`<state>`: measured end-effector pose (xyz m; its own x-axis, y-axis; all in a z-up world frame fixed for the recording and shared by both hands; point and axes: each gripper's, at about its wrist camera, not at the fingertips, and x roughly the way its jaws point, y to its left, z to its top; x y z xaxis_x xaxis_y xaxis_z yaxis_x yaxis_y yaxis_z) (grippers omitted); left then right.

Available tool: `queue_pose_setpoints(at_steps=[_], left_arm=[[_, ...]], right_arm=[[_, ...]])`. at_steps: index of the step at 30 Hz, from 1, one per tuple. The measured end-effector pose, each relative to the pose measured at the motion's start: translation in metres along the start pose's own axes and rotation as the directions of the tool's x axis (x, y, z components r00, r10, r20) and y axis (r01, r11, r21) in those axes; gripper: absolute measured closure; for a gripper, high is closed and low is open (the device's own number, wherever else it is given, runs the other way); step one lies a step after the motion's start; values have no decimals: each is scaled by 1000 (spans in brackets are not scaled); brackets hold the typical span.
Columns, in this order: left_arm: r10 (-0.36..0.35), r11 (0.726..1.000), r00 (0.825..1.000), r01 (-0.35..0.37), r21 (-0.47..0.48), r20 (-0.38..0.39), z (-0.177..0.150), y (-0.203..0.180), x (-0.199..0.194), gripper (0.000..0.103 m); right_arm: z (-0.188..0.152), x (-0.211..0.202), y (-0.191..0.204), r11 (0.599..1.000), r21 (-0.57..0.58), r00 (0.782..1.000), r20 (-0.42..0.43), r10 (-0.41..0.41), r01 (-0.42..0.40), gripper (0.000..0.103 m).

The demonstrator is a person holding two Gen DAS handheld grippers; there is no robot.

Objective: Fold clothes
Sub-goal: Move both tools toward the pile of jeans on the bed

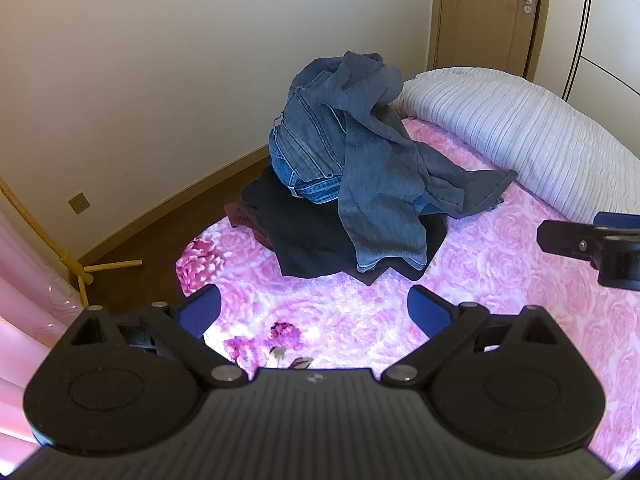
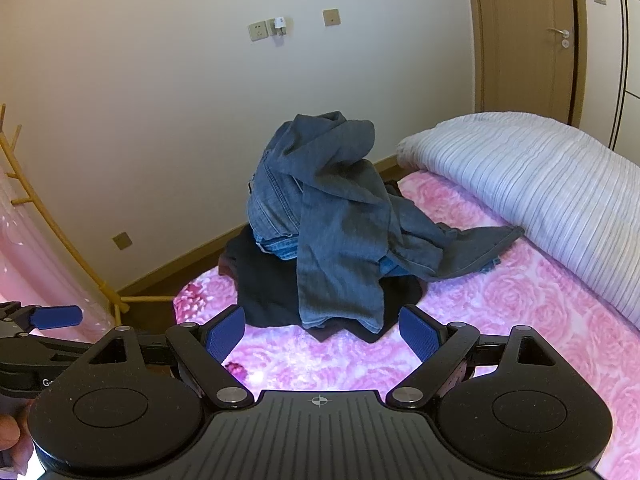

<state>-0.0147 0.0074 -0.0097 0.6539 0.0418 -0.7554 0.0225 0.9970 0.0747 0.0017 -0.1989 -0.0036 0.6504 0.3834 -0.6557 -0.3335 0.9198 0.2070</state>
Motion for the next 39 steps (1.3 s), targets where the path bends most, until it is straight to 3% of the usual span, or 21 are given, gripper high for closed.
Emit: queue_pose_setpoints(at_steps=[39], left_arm=[[-6,1000,999,6,-4,-36,0,-2,13,5]], right_arm=[[1,13,2,1000,-30,999,-34,1,-2,16]])
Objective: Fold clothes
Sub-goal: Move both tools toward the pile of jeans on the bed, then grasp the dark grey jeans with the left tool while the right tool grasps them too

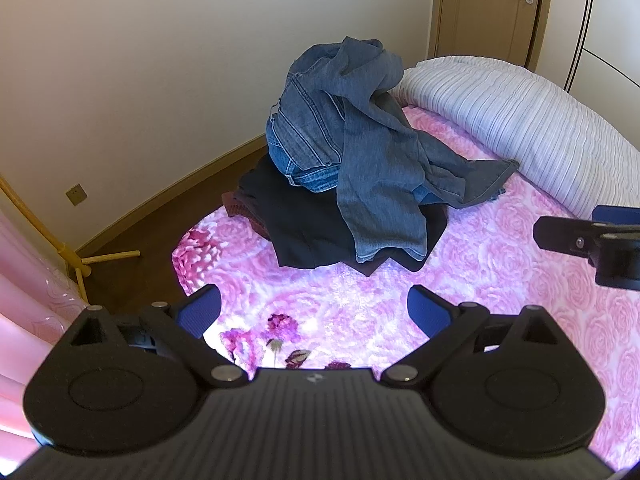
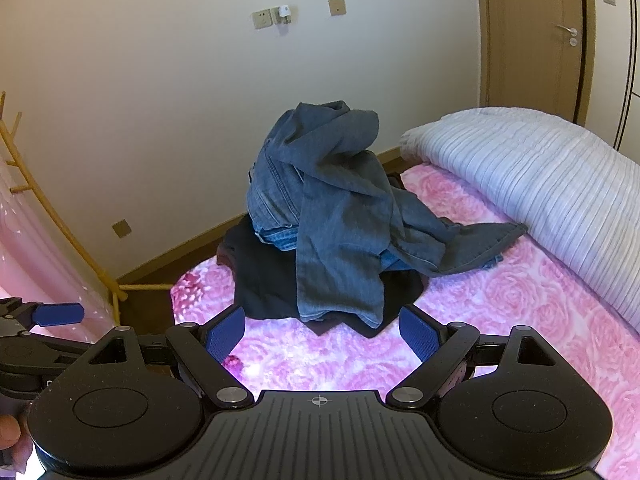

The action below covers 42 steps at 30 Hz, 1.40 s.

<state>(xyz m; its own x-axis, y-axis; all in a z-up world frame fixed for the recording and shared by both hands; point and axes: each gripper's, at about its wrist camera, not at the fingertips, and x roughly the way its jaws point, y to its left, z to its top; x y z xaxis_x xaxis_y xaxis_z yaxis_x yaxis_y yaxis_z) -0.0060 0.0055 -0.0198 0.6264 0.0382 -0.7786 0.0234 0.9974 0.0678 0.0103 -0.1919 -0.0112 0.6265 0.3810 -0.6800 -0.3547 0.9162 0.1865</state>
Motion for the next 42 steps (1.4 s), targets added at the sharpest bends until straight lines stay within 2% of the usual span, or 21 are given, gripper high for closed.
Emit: queue_pose_setpoints(at_steps=[13,17,24,27,31,35,39,42], left_arm=[[-4,1000,1000,4,2,-10,-2,0,3,5],[-14,1000,1000,14,-26,-18,-3,3,4,5],[-22,996,999,19,-93,-38,-19,25,12,5],[-14,998,999,12,-56,-34,-22,36,26,5],[-17,996,1000,16,93,6,-2,45,69,5],[-59,973,994,36,228,94,42,41,130,5],[-94,959,982,45,281,166,99,45,205,5],[-120,946,978,60,320,169,139,39,265,5]], right_arm=[[0,8,3,1000,-17,1000,-25,-4,3,16],[-2,8,1,1000,-22,999,-34,0,-1,16],[-5,13,-12,996,-90,999,-36,14,-17,16],[0,26,-16,989,-143,999,-33,24,-29,16],[25,55,-7,966,-258,999,-4,34,-34,16],[64,96,6,936,-353,998,52,23,-3,16],[110,163,15,923,-384,998,68,-2,28,16],[133,216,20,907,-419,998,63,-12,37,16]])
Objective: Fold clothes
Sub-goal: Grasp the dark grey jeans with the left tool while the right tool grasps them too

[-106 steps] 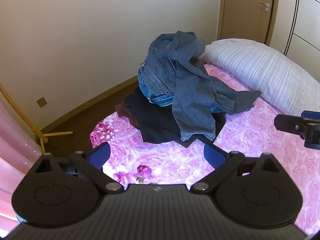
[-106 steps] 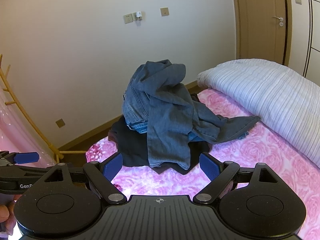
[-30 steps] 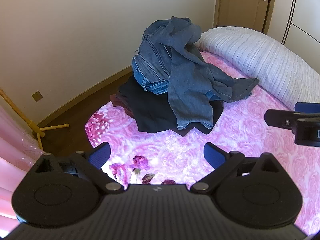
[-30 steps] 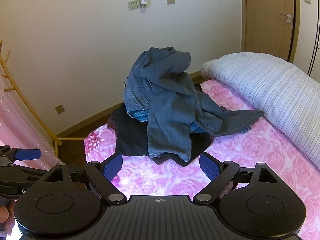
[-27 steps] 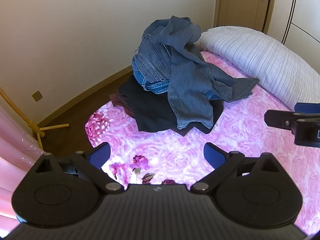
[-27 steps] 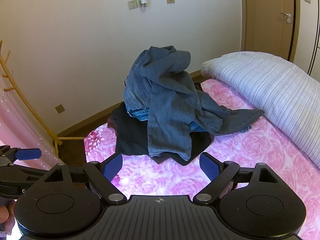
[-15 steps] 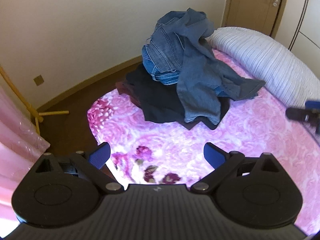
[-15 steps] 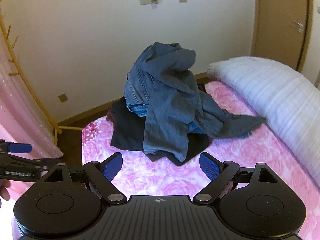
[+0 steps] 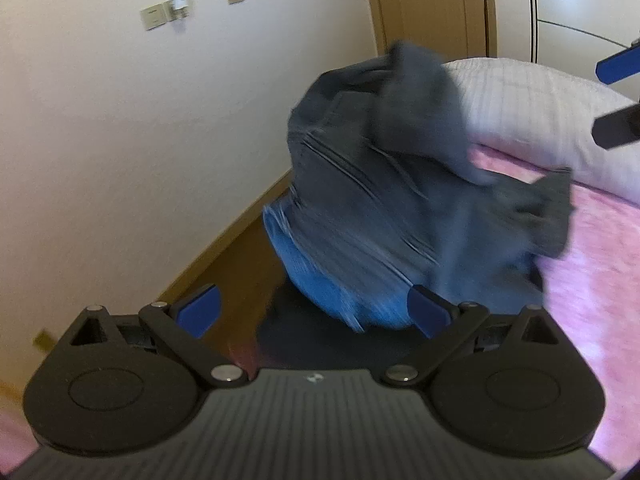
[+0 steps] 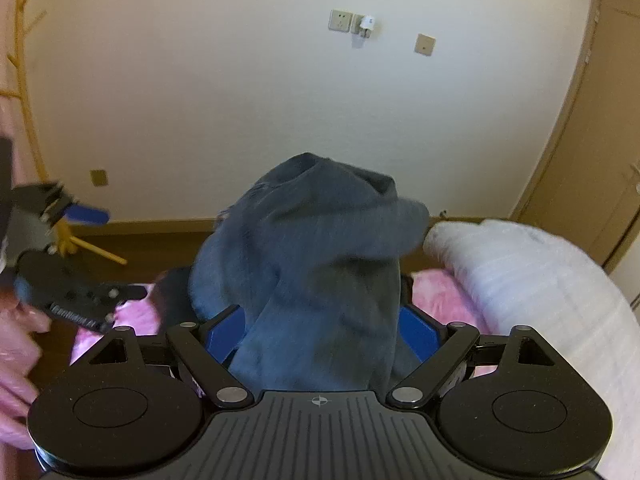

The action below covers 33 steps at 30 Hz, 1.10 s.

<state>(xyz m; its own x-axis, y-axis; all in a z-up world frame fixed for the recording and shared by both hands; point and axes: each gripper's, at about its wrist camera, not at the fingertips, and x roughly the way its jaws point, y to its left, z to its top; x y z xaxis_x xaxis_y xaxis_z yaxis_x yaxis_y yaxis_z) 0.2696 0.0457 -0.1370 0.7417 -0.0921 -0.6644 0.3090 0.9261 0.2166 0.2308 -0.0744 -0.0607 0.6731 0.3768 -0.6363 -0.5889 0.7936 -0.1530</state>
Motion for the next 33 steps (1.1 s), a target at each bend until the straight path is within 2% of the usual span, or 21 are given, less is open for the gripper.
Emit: queue_pose_setpoints(at_steps=[4,9,11,12,13,14,15,16,17,19,22,24,27,29,31,33], left_arm=[[-98,995,995,98,33,10,24,12,65,5],[-248,964,968,244,110,32,40,10,112,4],[-304,947,952,301,110,16,42,9,119,18],[-322,942,947,319,108,9,42,9,119,25],[-335,937,942,333,106,3,43,8,118,39],[-340,935,940,339,106,-1,44,7,116,49],[-340,935,941,338,106,-4,45,6,112,55],[-335,936,942,334,110,-5,46,3,105,65],[-320,939,947,316,134,4,47,-4,93,73],[-279,942,959,266,203,37,48,-23,63,81],[-258,928,962,222,300,87,37,-67,-4,85],[-258,913,959,202,355,116,28,-101,-53,86],[-323,876,937,243,416,133,10,-164,-138,86],[-377,834,919,285,472,113,-5,-217,-195,87],[-457,779,888,369,507,56,-21,-274,-245,87],[-542,727,840,482,489,-23,-43,-330,-279,87]], right_arm=[[22,76,0,999,-37,999,-19,32,-33,16],[34,146,-2,998,-39,998,-49,50,-52,16],[34,153,-10,998,12,997,-49,67,-66,16],[34,154,-14,996,43,996,-46,79,-77,30],[33,154,-19,994,71,995,-42,90,-87,62],[32,150,-25,991,91,994,-38,98,-94,68],[30,145,-31,989,108,994,-31,106,-102,80],[27,137,-38,987,123,994,-19,109,-105,90],[23,123,-47,983,148,994,-3,106,-105,91],[14,91,-65,974,201,995,30,98,-102,93],[-16,19,-95,949,301,994,88,65,-89,94],[-43,-27,-107,936,348,995,97,28,-61,95],[-104,-106,-116,903,430,996,78,-38,0,95],[-142,-153,-112,882,470,996,53,-77,43,95],[-189,-206,-109,855,508,992,3,-124,105,95],[-233,-256,-102,810,562,985,-56,-161,165,95]])
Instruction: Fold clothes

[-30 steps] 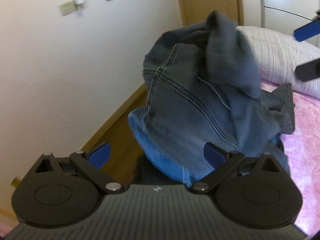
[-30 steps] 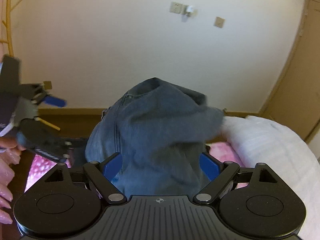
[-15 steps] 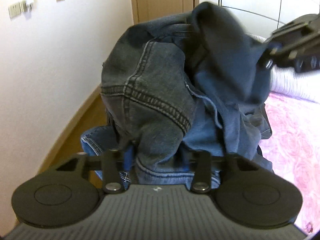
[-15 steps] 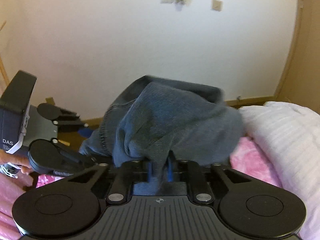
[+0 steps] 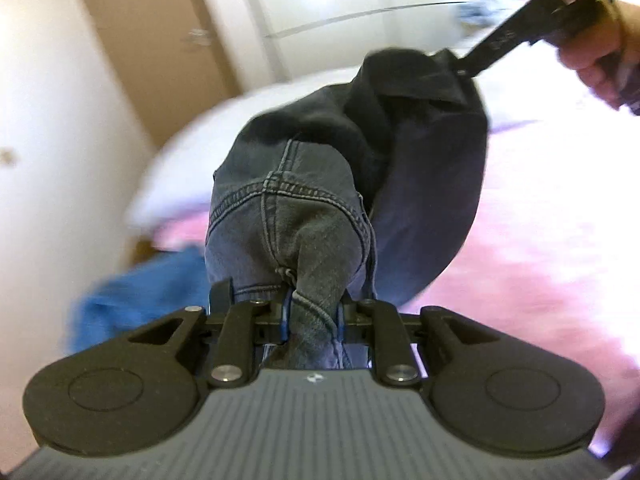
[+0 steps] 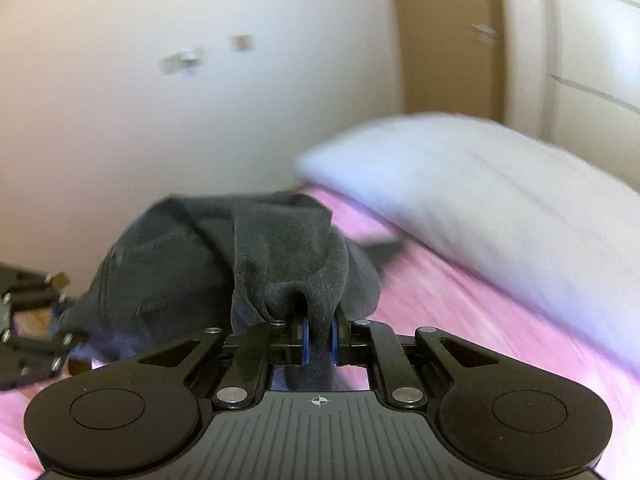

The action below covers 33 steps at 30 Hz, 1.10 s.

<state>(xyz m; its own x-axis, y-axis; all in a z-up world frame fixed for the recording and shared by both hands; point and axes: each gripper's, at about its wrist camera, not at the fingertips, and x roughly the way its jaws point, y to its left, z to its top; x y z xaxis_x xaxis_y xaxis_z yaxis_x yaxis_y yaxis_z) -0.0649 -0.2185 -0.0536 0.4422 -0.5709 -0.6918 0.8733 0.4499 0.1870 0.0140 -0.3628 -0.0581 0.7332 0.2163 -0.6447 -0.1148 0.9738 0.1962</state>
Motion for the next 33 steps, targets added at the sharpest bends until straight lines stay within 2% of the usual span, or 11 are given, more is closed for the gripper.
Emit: queue_pose_setpoints(at_steps=[2,4,6,8,10,13,19,25,30,32,33], left_arm=[[-117,993,992,116,-39,-37,12,-67,14,85],[-251,966,961,242,-88,-120,13,-124,40,76],[-347,937,920,333,-101,-182,11,-173,56,71],[-372,928,902,369,-55,-218,12,-211,61,71],[-350,934,903,358,-16,-250,9,-221,61,63],[-298,951,906,308,-13,-301,1,-206,73,56],[-177,980,915,196,18,-363,-17,-168,97,50],[-118,992,920,124,-10,-375,-28,-118,100,44],[-110,993,911,118,-3,-397,-39,-98,93,43],[-117,991,910,132,11,-398,-41,-95,93,42],[-125,990,912,142,16,-391,-41,-94,93,42]], right_arm=[[-41,-45,-39,994,75,996,-58,-75,79,95],[-84,-61,-86,972,160,969,-208,-135,170,91],[-130,-76,-127,924,218,909,-350,-226,314,86],[-170,-100,-154,872,221,849,-424,-316,436,78],[-186,-120,-159,857,241,844,-422,-330,455,44],[-198,-126,-142,869,277,874,-392,-288,411,23],[-206,-35,-37,983,50,899,-416,-138,174,20],[-239,89,70,973,-230,888,-450,-93,-15,14],[-276,171,93,907,-404,822,-474,-316,115,14],[-281,175,88,901,-412,811,-475,-341,138,46],[-272,160,81,926,-348,834,-460,-303,145,74]])
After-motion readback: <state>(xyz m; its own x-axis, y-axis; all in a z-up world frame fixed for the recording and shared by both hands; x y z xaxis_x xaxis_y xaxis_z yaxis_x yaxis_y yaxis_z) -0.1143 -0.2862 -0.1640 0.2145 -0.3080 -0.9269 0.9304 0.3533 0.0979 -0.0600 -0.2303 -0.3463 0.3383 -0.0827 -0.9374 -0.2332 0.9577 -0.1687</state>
